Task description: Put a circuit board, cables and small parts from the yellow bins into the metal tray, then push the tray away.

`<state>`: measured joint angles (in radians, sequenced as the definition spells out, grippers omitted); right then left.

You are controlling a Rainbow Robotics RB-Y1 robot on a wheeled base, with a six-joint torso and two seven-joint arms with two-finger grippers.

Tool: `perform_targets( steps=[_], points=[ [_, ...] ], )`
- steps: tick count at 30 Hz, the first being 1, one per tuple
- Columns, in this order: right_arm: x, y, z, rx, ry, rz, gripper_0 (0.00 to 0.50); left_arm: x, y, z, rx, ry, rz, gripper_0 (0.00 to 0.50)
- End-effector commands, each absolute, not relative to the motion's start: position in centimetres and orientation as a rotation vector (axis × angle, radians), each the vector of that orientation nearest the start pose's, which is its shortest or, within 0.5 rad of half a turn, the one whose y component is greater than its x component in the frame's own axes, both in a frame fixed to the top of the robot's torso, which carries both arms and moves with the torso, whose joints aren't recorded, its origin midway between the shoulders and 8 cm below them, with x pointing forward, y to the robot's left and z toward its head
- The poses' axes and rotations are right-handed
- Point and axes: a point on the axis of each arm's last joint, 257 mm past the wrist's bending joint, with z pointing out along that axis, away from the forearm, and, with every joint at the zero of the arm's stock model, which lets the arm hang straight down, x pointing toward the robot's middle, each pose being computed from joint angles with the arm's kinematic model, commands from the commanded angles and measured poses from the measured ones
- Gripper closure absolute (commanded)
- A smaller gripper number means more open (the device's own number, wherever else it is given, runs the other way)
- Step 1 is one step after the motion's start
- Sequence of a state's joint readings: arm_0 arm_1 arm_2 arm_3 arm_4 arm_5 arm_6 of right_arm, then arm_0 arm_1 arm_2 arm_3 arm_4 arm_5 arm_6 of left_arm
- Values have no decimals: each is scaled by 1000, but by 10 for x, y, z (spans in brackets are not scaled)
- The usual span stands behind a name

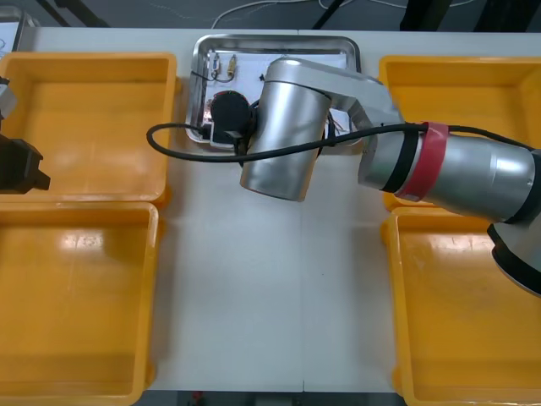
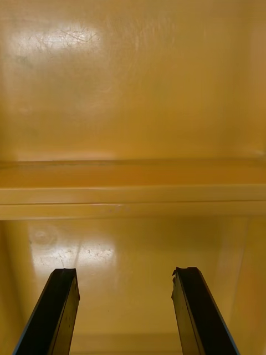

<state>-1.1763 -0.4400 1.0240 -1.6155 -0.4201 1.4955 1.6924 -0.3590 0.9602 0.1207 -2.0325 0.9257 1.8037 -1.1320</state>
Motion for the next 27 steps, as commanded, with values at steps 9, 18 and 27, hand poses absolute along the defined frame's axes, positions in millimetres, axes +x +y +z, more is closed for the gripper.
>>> perform_targets(
  steps=[9,18,27],
  points=[
    [487,-76,-135,-1148,2152,-502,0,420,391,-120,-168,2629,83,0],
    [454,-119,-142,-872,2387,-308,0,420,391,-120,-168,2629,83,0],
    [430,-169,-142,-583,2549,-186,0,420,391,-120,-168,2629,83,0]
  ],
)
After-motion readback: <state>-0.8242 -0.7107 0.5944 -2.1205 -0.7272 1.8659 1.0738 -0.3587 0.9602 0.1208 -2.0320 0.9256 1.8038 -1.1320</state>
